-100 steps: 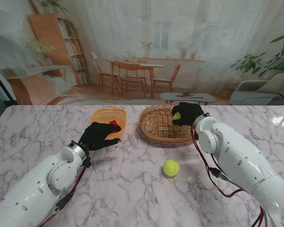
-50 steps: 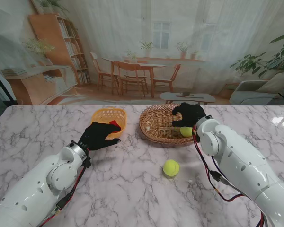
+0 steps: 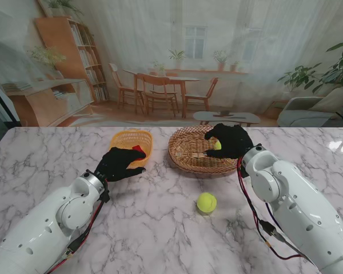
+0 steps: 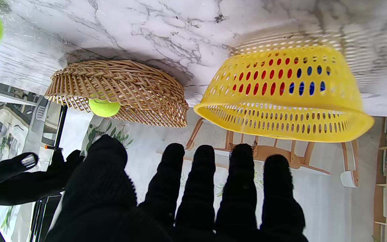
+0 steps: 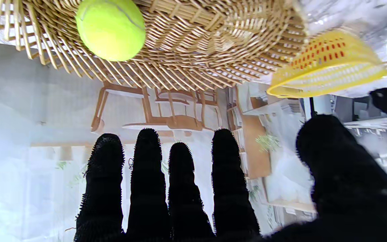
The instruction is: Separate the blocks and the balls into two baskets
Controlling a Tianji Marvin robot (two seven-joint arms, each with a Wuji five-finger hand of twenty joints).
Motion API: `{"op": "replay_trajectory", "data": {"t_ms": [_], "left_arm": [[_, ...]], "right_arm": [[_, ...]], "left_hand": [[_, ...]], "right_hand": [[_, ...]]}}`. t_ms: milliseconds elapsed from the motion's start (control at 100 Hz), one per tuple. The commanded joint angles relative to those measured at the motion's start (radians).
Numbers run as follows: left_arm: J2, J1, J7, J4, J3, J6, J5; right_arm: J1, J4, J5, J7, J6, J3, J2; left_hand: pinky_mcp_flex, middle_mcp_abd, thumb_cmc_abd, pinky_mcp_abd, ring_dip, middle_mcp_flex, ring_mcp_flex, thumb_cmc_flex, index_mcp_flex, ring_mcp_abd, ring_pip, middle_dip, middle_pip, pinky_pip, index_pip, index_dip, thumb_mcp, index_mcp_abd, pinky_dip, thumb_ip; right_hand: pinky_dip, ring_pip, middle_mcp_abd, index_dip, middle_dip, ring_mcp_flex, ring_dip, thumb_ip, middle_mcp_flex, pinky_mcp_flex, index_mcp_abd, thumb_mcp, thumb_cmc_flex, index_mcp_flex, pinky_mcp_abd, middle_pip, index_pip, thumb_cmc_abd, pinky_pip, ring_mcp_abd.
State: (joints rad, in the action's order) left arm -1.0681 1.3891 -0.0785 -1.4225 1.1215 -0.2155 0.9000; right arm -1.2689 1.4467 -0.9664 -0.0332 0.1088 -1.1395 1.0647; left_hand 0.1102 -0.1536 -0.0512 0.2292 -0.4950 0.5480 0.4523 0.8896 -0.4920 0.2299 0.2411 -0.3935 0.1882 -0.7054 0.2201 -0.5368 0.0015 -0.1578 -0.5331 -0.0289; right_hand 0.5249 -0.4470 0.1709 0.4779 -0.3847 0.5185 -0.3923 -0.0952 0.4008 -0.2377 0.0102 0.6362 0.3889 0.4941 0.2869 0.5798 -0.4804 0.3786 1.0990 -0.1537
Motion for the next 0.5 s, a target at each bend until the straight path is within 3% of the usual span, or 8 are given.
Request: {"op": "replay_trajectory", "data": {"t_ms": [0,490], "left_arm": [[0.0,-0.002,0.016,0.0,-0.003,0.003,0.0],[0.0,0.0,0.014,0.0,0.004,0.007,0.001]], "right_arm": [[-0.044,0.017,-0.002,0.024,0.009,-0.003,-0.006],[-0.225,0.168,-0.083,0.052,0.092,-0.085,-0.015]], "left_hand": [[-0.02,0.006,0.044,0.028,-0.003,0.001,-0.008,0.002,0.017,-0.003,-0.019,-0.013,-0.006,0.024,-0.015,0.01,-0.022,0.005,-0.014,0.02],[-0.02,0.006,0.043,0.029,-0.003,0.002,-0.008,0.001,0.015,-0.004,-0.019,-0.013,-0.007,0.026,-0.015,0.01,-0.022,0.004,-0.013,0.02]], "right_hand": [[-0.014,0.056,-0.004,0.023,0.01,-0.007,0.014,0.032,0.015,0.011,-0.014,-0.023,-0.011,0.006,0.032,-0.024,0.023,-0.041,-0.014,-0.011],[-0.027,0.084,0.0,0.023,0.01,0.004,0.024,0.037,0.031,0.01,-0.013,-0.063,-0.013,0.018,0.046,-0.042,0.043,-0.051,-0.02,-0.018]]}}
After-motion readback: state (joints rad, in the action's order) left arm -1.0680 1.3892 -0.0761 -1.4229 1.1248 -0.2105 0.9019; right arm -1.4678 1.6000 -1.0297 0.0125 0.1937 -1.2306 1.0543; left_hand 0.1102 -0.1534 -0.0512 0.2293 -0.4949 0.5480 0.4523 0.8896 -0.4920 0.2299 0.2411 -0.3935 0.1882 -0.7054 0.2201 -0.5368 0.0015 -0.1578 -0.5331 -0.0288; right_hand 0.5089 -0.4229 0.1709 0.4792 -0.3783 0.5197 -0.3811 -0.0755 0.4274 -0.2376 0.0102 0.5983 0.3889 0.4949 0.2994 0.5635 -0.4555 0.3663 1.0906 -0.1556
